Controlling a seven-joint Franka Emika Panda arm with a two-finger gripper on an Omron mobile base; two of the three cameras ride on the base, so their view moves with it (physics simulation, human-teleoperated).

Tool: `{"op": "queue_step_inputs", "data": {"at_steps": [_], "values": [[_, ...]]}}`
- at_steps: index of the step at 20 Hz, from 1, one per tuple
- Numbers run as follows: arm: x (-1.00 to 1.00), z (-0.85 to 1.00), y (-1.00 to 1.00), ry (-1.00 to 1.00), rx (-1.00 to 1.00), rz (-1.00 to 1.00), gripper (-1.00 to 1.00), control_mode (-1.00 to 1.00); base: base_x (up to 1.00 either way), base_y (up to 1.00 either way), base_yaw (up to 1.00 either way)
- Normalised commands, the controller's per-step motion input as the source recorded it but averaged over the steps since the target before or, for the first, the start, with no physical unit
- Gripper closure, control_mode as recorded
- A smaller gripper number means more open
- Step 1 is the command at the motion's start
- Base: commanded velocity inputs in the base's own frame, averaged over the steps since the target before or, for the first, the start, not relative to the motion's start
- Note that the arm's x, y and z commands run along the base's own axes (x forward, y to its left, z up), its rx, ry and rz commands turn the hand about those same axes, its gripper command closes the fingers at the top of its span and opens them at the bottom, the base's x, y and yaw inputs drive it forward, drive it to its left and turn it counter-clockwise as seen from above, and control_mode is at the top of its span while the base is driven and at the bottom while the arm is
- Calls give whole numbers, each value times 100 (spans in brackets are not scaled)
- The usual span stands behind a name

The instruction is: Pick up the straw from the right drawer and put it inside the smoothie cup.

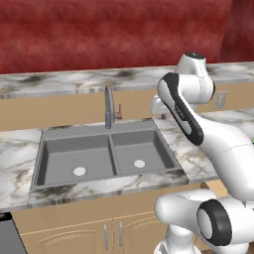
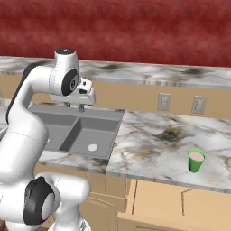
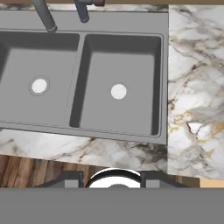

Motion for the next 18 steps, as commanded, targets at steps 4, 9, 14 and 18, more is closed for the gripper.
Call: {"op": "queue_step_inputs", "data": {"at_steps": [4,9,14,18], "values": [[-30,-10,-2,0,0,0,-100,-100,0,0,0],[-57,-33,-1,-2,0,-1,-100,-100,0,0,0],[-36,-41,0,-2,0,-2,-100,-100,0,0,0],[-13,-40,0,0,0,-3,-100,-100,0,0,0]]}}
